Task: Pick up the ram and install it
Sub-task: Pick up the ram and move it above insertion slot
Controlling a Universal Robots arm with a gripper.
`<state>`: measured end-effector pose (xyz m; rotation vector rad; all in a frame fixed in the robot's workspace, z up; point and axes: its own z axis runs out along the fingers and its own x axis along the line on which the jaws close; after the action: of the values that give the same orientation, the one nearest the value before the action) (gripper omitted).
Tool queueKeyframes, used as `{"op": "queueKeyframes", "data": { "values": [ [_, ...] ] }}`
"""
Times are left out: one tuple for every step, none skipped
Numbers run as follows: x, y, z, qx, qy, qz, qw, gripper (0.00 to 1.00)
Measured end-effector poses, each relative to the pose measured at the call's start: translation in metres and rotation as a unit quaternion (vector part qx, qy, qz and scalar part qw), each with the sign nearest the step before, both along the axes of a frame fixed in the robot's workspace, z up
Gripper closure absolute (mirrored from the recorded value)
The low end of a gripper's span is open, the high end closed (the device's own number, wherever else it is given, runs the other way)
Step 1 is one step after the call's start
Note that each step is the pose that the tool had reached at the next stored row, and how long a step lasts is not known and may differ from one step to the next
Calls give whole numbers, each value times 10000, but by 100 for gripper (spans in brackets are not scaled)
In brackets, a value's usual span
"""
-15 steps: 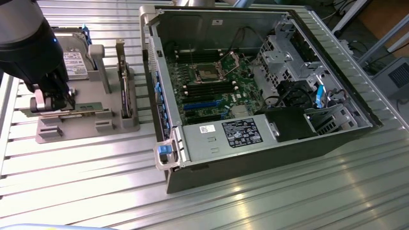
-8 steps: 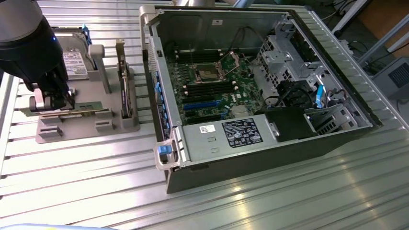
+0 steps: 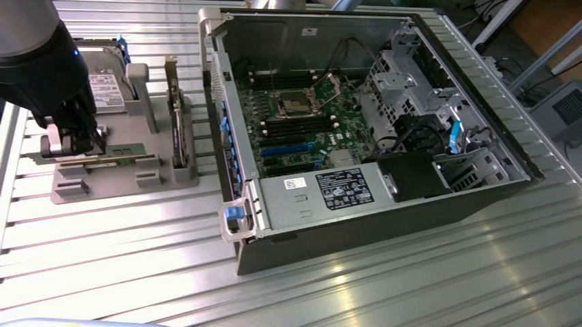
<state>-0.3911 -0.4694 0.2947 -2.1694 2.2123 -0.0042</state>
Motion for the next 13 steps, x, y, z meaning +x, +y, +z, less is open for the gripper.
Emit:
{"op": "queueKeyframes", "data": {
  "values": [
    [0, 0, 1, 0, 0, 0, 10000, 88],
    [0, 0, 3, 0, 0, 0, 10000, 88],
    [0, 0, 4, 0, 0, 0, 10000, 88],
    [0, 0, 5, 0, 0, 0, 10000, 88],
    [0, 0, 7, 0, 0, 0, 10000, 88],
    [0, 0, 9, 0, 0, 0, 10000, 88],
    [0, 0, 12, 0, 0, 0, 10000, 88],
    [0, 0, 14, 0, 0, 0, 10000, 88],
    [0, 0, 19, 0, 0, 0, 10000, 88],
    [0, 0, 25, 0, 0, 0, 10000, 88],
    [0, 0, 28, 0, 0, 0, 10000, 88],
    [0, 0, 30, 0, 0, 0, 10000, 88],
    [0, 0, 33, 0, 0, 0, 10000, 88]
  ]
}}
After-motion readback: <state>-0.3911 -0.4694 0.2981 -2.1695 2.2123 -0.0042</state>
